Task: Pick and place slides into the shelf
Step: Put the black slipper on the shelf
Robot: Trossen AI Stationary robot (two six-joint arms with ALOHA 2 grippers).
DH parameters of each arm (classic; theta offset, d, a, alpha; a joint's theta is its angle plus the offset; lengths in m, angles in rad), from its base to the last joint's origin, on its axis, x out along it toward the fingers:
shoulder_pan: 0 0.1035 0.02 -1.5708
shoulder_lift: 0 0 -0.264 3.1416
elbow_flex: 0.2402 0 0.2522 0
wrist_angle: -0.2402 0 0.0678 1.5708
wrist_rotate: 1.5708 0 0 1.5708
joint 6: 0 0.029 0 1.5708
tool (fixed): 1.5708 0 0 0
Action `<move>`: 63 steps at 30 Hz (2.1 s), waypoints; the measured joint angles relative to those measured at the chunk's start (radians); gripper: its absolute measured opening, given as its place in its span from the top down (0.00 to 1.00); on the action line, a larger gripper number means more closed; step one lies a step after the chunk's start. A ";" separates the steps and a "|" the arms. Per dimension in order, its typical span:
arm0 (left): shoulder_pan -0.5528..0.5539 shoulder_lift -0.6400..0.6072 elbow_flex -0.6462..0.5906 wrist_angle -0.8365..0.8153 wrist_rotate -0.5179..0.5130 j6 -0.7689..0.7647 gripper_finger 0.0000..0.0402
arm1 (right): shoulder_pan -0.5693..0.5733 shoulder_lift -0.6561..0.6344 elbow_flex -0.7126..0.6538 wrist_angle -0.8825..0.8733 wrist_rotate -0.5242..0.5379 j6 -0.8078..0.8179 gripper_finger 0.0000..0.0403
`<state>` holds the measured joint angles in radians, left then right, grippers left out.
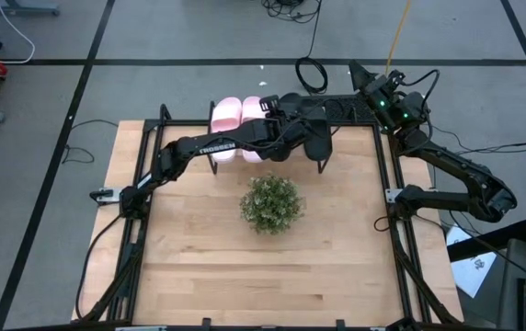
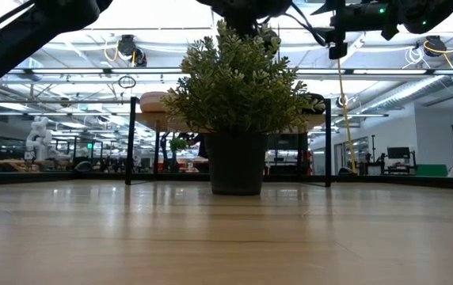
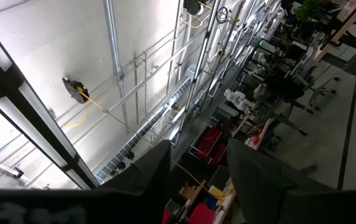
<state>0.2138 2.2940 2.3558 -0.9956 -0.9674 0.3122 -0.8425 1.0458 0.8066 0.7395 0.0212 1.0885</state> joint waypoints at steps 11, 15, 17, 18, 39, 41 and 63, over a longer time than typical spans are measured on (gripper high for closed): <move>0.006 0.000 0.000 -0.001 -0.051 0.000 0.85 | 0.000 0.000 0.000 0.000 0.000 0.000 0.63; 0.006 0.000 0.000 -0.002 -0.027 -0.002 0.84 | 0.000 0.000 0.000 0.000 0.000 0.000 0.63; 0.006 0.000 0.000 -0.002 -0.027 -0.002 0.84 | 0.000 0.000 0.000 0.001 0.000 0.000 0.63; 0.006 0.000 0.000 -0.002 -0.025 -0.003 0.84 | 0.000 0.000 0.000 0.001 0.000 0.000 0.63; 0.008 0.000 0.000 0.004 0.000 -0.006 0.84 | 0.000 0.000 0.000 0.001 0.000 0.000 0.63; 0.008 0.000 0.000 0.004 0.001 -0.006 0.84 | 0.000 0.000 0.000 0.001 0.000 0.002 0.63; 0.008 -0.004 0.000 0.004 0.037 -0.006 0.84 | 0.000 0.000 0.000 0.001 0.000 0.010 0.63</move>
<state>0.2214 2.2898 2.3558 -0.9915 -0.9302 0.3059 -0.8425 1.0458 0.8066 0.7406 0.0212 1.0985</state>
